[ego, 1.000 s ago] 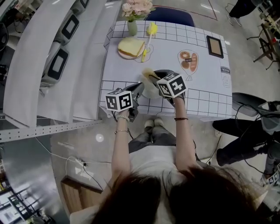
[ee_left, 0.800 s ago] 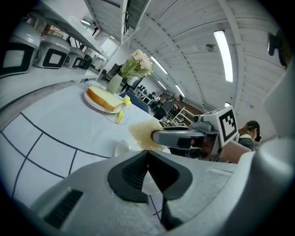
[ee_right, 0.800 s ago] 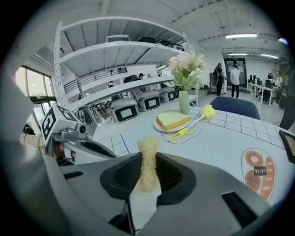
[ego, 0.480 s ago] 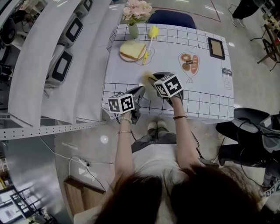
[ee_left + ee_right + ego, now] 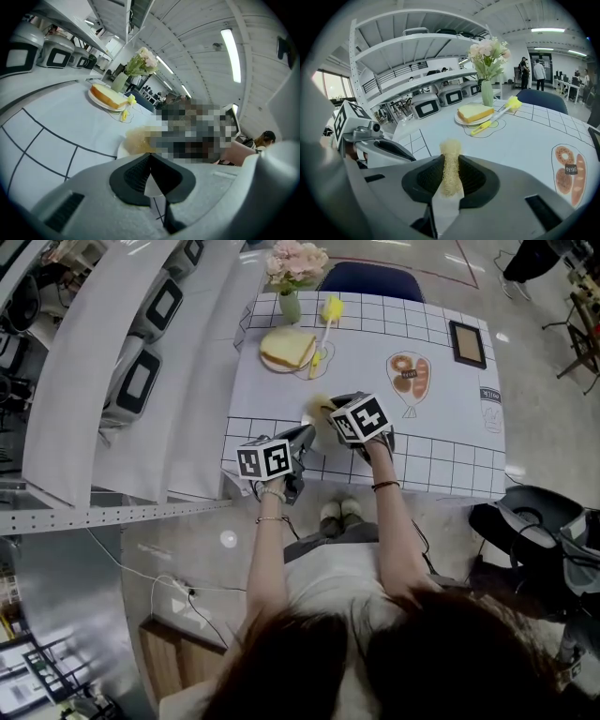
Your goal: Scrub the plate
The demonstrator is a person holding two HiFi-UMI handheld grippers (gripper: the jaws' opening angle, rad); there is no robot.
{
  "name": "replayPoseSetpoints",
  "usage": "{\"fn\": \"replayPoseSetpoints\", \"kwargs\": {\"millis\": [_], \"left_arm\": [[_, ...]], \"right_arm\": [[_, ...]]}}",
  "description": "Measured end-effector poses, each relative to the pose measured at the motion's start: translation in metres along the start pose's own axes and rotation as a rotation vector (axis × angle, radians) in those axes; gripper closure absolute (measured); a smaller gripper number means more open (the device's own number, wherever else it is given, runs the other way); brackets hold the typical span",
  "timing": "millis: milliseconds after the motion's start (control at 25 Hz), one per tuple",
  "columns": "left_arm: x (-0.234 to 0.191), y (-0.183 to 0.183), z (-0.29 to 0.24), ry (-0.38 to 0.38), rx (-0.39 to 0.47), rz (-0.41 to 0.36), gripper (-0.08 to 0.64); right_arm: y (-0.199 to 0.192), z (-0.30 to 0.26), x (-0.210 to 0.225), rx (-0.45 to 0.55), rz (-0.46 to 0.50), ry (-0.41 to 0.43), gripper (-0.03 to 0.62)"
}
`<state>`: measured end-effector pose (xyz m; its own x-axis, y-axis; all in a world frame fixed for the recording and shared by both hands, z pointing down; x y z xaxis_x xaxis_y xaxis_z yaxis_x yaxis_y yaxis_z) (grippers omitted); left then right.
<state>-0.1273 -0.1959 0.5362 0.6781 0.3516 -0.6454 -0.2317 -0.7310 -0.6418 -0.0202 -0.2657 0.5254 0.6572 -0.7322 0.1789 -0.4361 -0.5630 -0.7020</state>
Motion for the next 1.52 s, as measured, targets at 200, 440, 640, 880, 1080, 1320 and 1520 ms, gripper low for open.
{"fn": "replayPoseSetpoints", "kwargs": {"millis": [200,440,640,880,1080,1320,1520], "left_arm": [[-0.004,-0.003,0.002,0.006,0.006,0.012,0.549],[-0.005,-0.005,0.002,0.034,-0.016,-0.013,0.549],[-0.004,-0.004,0.001,0.033,-0.018,-0.018,0.549],[-0.005,-0.002,0.002,0.043,0.001,-0.02,0.549],[-0.004,-0.002,0.004,0.045,0.015,-0.021,0.549],[-0.003,-0.002,0.005,0.05,0.017,-0.027,0.549],[-0.001,-0.001,0.005,0.048,0.017,-0.033,0.549]], "right_arm": [[0.0,-0.004,-0.001,-0.007,0.0,0.01,0.512],[0.0,-0.004,0.001,-0.005,-0.015,0.019,0.512],[0.001,-0.003,0.003,0.005,-0.028,0.022,0.512],[0.0,-0.003,0.003,0.006,-0.038,0.016,0.512],[-0.003,0.001,0.009,0.013,-0.056,-0.01,0.512],[-0.005,0.006,0.013,0.012,-0.077,-0.029,0.512],[-0.007,0.009,0.015,0.017,-0.086,-0.04,0.512]]}}
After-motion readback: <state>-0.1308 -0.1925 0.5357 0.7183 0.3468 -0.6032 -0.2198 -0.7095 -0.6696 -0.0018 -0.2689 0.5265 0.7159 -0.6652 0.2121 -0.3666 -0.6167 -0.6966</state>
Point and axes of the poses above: the fingertips, and each gripper's own axes: z backward along the fingers, x to its right, y out of its top, the point moved 6 cm from there along z, backward along the fingers, and after that the axes turned 3 degrees about -y, right-handed, at the moved point
